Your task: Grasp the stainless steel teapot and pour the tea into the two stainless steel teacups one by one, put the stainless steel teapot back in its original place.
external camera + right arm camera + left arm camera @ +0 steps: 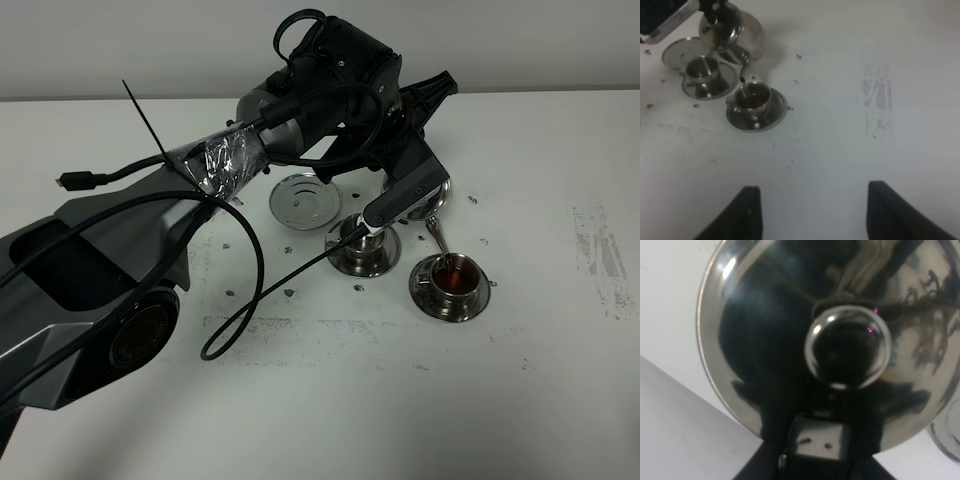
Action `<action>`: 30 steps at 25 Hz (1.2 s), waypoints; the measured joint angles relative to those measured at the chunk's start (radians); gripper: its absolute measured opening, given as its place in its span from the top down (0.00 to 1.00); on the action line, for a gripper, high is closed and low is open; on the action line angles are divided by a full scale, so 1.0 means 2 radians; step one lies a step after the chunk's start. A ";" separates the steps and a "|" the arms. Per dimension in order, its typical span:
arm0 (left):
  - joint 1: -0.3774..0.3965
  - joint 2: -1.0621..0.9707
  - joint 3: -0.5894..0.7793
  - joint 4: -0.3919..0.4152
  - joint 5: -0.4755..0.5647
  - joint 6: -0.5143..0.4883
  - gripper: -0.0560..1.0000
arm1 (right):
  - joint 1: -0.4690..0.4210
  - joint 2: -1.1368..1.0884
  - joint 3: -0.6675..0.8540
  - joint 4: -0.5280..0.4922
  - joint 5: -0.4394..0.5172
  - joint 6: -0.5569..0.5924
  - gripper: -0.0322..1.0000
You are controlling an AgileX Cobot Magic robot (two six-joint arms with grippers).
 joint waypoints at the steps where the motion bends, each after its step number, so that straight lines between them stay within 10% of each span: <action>1: 0.000 0.000 0.000 0.000 0.000 0.000 0.77 | 0.000 0.000 0.000 0.000 0.000 0.000 0.53; 30: 0.000 0.000 0.000 0.002 -0.009 0.001 0.77 | 0.000 0.000 0.000 0.000 0.000 0.000 0.53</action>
